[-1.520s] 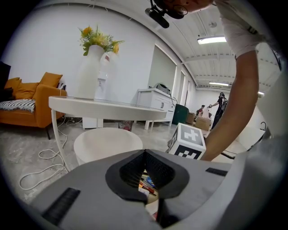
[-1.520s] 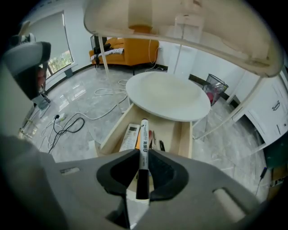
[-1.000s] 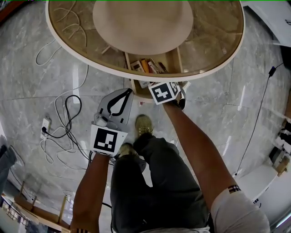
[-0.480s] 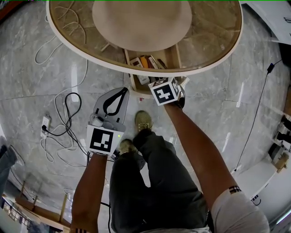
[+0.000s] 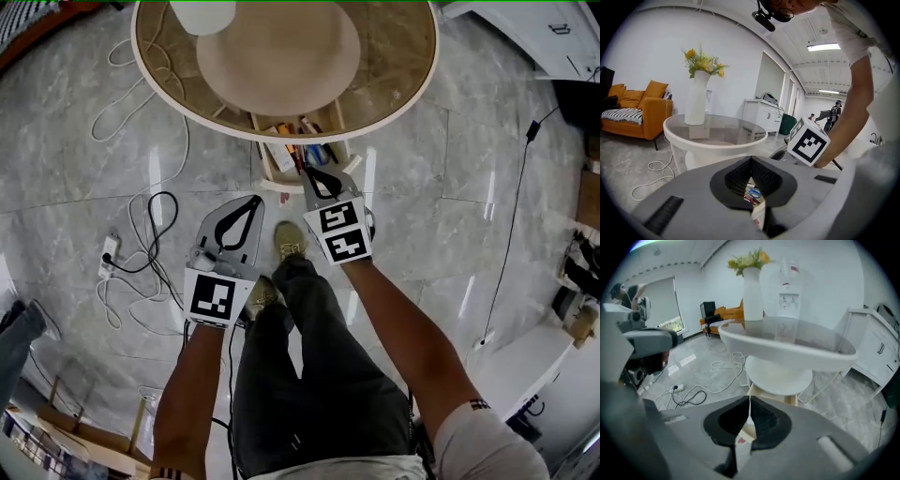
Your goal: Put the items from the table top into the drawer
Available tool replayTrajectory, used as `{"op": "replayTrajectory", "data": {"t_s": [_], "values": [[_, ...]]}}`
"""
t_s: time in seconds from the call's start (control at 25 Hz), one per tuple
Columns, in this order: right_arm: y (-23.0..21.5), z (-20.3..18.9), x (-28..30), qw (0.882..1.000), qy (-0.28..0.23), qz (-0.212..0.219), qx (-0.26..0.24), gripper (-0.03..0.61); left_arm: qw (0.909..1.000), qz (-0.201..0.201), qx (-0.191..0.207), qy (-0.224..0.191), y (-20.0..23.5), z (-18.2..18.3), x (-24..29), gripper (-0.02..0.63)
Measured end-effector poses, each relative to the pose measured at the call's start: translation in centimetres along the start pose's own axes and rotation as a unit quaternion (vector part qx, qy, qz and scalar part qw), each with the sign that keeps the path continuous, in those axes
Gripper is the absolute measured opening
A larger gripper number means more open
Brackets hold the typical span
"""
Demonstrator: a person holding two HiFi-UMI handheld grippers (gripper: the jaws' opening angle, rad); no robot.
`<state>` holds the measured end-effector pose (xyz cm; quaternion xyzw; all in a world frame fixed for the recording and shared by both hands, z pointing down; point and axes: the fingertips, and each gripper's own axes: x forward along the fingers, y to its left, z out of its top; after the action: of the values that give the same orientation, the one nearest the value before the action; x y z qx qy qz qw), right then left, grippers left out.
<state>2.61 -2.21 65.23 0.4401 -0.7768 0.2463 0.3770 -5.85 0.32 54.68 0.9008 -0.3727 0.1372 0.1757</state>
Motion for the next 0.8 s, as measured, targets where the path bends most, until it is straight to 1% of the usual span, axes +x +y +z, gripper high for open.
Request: {"op": "replayTrajectory", "data": {"t_s": [0.16,0.32,0.56,0.8], "values": [[1.7,4.4,-6.6,0.999,-0.052,0.012,0.004,0.002,0.9998,0.005,0.011,-0.016,-1.5,4.8,-2.9,0.0],[3.3,9.1,-13.2,0.993,-0.118,0.023,-0.001,0.002,0.9995,0.001,0.013,-0.027,-3.0,10.0,-6.0,0.0],[5.4,15.8,-22.2,0.979,-0.202,0.033,0.013,0.002,0.9985,0.007,0.02,-0.05,-4.6,16.4,-10.3,0.0],[8.2,20.1,-29.5,0.962,-0.265,0.055,0.021,0.002,0.9953,0.007,0.031,-0.091,-6.5,22.6,-14.3,0.0]]}}
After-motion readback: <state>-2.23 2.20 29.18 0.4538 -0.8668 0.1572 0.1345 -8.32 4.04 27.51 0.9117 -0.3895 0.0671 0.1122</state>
